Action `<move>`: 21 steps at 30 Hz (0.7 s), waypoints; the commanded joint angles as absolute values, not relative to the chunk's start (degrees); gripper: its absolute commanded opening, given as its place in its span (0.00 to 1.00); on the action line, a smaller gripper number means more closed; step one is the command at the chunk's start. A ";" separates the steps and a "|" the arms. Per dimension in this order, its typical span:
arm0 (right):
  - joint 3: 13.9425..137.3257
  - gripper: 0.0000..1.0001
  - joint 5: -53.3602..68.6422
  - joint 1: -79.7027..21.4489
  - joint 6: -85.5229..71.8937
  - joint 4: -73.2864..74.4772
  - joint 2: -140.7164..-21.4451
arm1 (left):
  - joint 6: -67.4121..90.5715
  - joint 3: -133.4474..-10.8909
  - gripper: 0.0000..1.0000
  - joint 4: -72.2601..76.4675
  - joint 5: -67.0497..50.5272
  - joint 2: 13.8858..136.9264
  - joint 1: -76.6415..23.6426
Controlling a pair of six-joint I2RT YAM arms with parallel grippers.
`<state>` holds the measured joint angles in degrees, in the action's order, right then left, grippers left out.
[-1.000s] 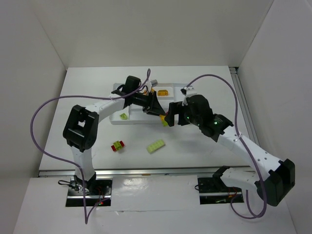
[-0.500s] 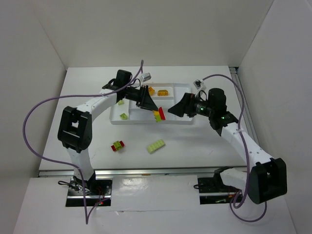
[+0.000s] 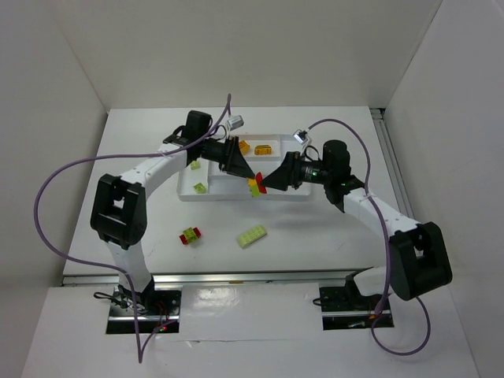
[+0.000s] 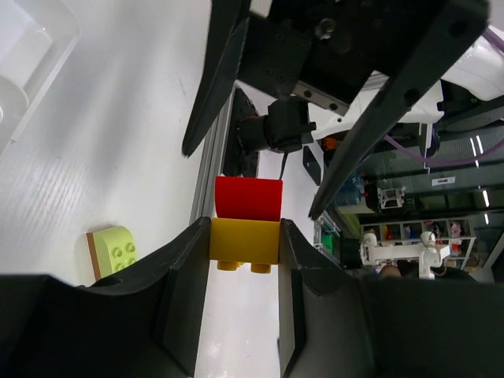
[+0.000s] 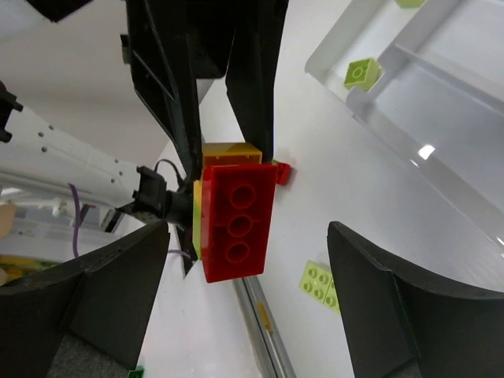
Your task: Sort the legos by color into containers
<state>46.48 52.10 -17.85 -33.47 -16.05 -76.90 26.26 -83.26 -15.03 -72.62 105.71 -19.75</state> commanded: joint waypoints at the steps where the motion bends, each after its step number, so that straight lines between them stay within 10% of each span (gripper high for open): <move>1: 46.57 0.88 56.25 -19.77 -33.85 -22.26 -78.22 | 23.65 -85.00 0.00 -13.97 -75.67 102.57 -20.04; 5: 47.29 0.86 56.25 -20.30 -33.13 -22.40 -79.28 | 24.17 -84.46 0.00 -12.66 -75.67 101.52 -20.04; 12: 46.58 0.40 56.25 -20.30 -36.38 -26.01 -79.80 | 24.17 -83.94 0.00 -12.66 -75.67 101.51 -20.57; 21: 44.30 0.49 56.87 -19.16 -36.39 -25.14 -77.96 | 24.17 -83.94 0.00 -12.66 -75.15 102.04 -20.57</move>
<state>45.30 56.47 -19.55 -36.75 -21.98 -79.61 25.23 -83.26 -13.76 -72.40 104.12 -20.05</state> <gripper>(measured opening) 0.484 0.453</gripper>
